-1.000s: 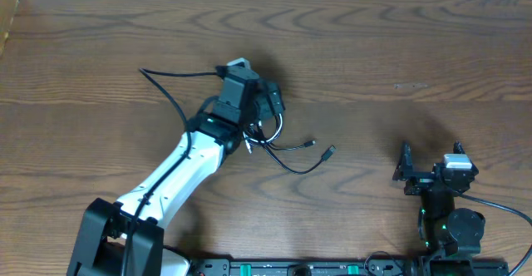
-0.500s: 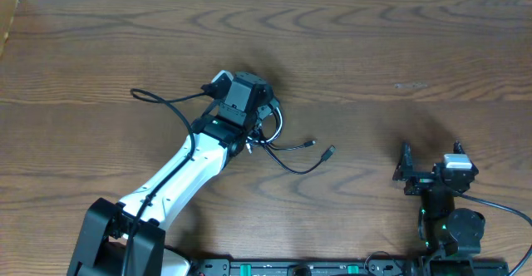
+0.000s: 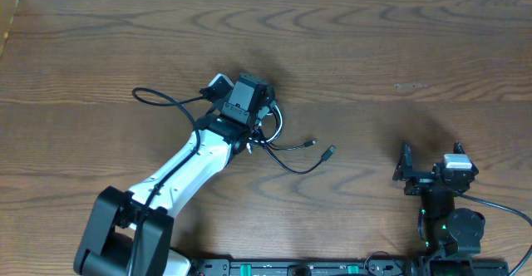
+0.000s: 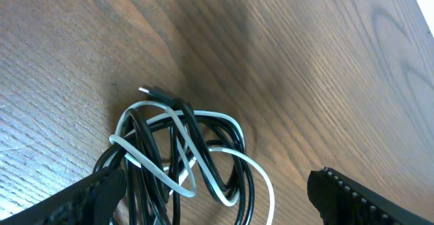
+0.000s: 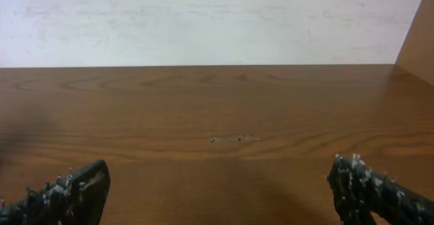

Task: Untangle cables
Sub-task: 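Lower the left gripper onto the black and white cable bundle and close, then lift the grasped cable bundle upward with the left gripper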

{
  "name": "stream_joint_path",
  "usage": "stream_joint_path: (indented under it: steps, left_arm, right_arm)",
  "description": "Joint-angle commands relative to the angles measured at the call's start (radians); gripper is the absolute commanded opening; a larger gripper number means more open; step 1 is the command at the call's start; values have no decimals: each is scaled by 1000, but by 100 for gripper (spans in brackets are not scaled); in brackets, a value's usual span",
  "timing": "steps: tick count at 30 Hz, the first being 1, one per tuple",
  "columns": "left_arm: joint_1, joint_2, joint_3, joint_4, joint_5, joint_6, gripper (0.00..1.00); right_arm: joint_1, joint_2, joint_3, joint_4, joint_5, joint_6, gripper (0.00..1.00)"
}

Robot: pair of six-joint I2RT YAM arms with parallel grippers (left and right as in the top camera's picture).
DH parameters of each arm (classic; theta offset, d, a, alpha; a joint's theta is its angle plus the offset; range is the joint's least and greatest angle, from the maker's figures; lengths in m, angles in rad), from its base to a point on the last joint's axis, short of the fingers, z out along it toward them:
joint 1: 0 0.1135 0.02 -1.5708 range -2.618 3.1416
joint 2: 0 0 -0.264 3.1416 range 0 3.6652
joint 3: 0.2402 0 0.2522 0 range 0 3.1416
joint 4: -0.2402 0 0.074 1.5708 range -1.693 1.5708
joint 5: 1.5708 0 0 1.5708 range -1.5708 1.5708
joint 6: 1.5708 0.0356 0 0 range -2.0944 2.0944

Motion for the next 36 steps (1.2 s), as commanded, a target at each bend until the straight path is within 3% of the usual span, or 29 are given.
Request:
stream_joint_path:
  steps: [1,8,12,27,36]
  left_arm:
    - [0,55,13,1,-24,-6,91]
    - [0,72,13,5,-24,-17,90]
    - [0,95,13,5,-24,-17,69]
    - [0,132,13,20,-24,-17,47]
    - [0,132,13,20,-23,-16,14]
  right_arm:
    - [-3,-2,-2,-3,5,14,99]
    - [-3,-2,-2,-3,5,14,99]
    - [-3,-2,-2,-3,5,14,99]
    - [-3,-2,-2,-3,5,14,99]
    - [-3,-2,-2,-3,5,14,99]
